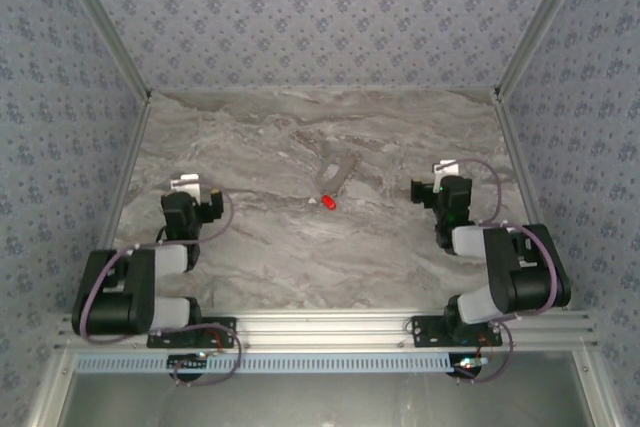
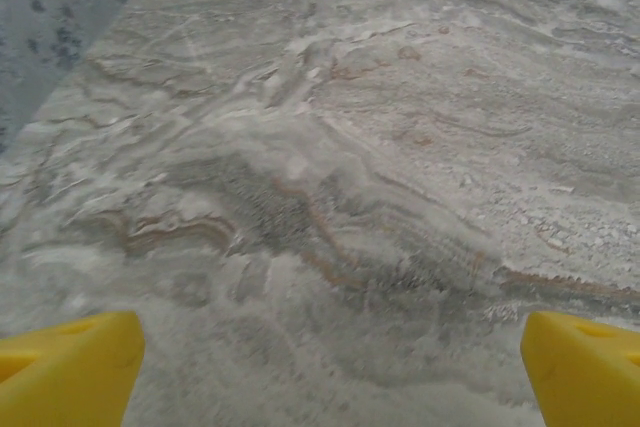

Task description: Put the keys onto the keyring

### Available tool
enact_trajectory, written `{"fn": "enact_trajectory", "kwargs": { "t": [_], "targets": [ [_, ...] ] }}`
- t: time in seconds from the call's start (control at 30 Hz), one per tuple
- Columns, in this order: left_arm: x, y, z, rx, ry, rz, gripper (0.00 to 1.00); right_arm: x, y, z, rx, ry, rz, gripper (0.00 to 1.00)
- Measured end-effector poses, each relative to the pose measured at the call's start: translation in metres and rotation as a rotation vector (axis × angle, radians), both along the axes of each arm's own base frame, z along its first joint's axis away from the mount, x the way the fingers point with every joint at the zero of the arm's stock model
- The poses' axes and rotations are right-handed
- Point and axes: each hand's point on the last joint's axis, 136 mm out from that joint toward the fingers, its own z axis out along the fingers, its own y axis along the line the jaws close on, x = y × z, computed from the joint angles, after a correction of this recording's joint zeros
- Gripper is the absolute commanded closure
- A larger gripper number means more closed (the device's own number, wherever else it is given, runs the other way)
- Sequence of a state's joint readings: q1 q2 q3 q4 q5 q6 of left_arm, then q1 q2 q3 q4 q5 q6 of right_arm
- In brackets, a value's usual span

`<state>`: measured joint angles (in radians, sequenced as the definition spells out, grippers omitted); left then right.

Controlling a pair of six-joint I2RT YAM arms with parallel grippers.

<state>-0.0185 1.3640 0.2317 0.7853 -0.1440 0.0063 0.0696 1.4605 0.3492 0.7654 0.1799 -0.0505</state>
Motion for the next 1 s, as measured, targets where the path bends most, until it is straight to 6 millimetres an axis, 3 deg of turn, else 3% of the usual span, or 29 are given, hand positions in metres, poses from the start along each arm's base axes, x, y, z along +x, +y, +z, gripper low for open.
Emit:
{"fn": "enact_trajectory", "kwargs": {
  "t": [0.1, 0.23, 0.43, 1.0],
  "targets": [
    [0.012, -0.005, -0.001, -0.011, -0.027, -0.025, 0.02, 0.003, -0.010, 0.000, 0.013, -0.043, -0.017, 0.00],
    [0.022, -0.009, -0.005, -0.021, -0.031, -0.046, 0.02, 0.003, -0.006, -0.011, 0.035, -0.021, 0.013, 0.00],
    [0.054, 0.000, 0.024, -0.053, -0.080, -0.037, 0.02, 0.011, -0.023, -0.003, 0.091, -0.046, -0.029, 0.00],
    [0.052, 0.000, 0.016, -0.067, -0.043, -0.038, 0.02, 0.012, -0.016, -0.003, 0.105, -0.044, -0.010, 0.00]
  ]
}}
